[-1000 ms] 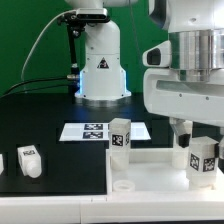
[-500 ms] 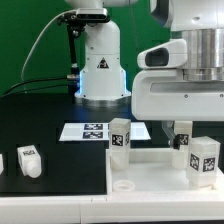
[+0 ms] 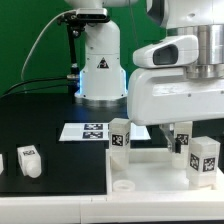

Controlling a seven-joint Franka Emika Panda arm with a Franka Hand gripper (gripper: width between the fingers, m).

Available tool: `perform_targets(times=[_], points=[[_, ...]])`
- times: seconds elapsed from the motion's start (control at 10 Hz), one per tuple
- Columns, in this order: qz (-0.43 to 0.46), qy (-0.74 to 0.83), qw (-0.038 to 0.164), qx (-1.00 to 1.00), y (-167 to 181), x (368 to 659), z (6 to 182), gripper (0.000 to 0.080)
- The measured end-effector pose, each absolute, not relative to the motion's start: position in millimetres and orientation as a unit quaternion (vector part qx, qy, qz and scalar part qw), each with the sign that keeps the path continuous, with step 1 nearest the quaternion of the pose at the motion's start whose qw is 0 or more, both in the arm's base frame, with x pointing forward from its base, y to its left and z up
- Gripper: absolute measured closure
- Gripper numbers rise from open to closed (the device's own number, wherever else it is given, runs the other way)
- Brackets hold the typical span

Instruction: Assemble square table

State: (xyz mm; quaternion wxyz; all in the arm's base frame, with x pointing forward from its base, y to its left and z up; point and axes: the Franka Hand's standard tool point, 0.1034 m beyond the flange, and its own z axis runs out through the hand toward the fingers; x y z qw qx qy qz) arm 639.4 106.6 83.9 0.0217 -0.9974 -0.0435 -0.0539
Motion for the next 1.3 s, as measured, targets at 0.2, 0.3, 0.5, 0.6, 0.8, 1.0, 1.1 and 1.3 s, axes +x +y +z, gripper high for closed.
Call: perform_targets(times=[0.2, 0.3, 0.5, 0.6, 0.8, 1.0, 1.1, 1.3], points=[[-0.052, 0.033, 0.026, -0.998, 107, 639, 83.4, 0.0465], [-0.051, 0.064, 0.028, -0.996, 107, 639, 83.1, 0.0465], [-0.049, 0.192, 0.028, -0.980, 111, 638, 82.4, 0.0515], [-0.047, 0.264, 0.028, -0.963, 112, 638, 82.9, 0.0515], [-0.037, 0.457, 0.039, -0.888, 113, 637, 81.3, 0.0515], [-0.019, 0.630, 0.060, -0.774, 117, 637, 81.5, 0.0514], [-0.014, 0.646, 0.066, -0.760, 115, 638, 81.9, 0.0514], [-0.013, 0.639, 0.066, -0.766, 115, 637, 80.6, 0.0509]])
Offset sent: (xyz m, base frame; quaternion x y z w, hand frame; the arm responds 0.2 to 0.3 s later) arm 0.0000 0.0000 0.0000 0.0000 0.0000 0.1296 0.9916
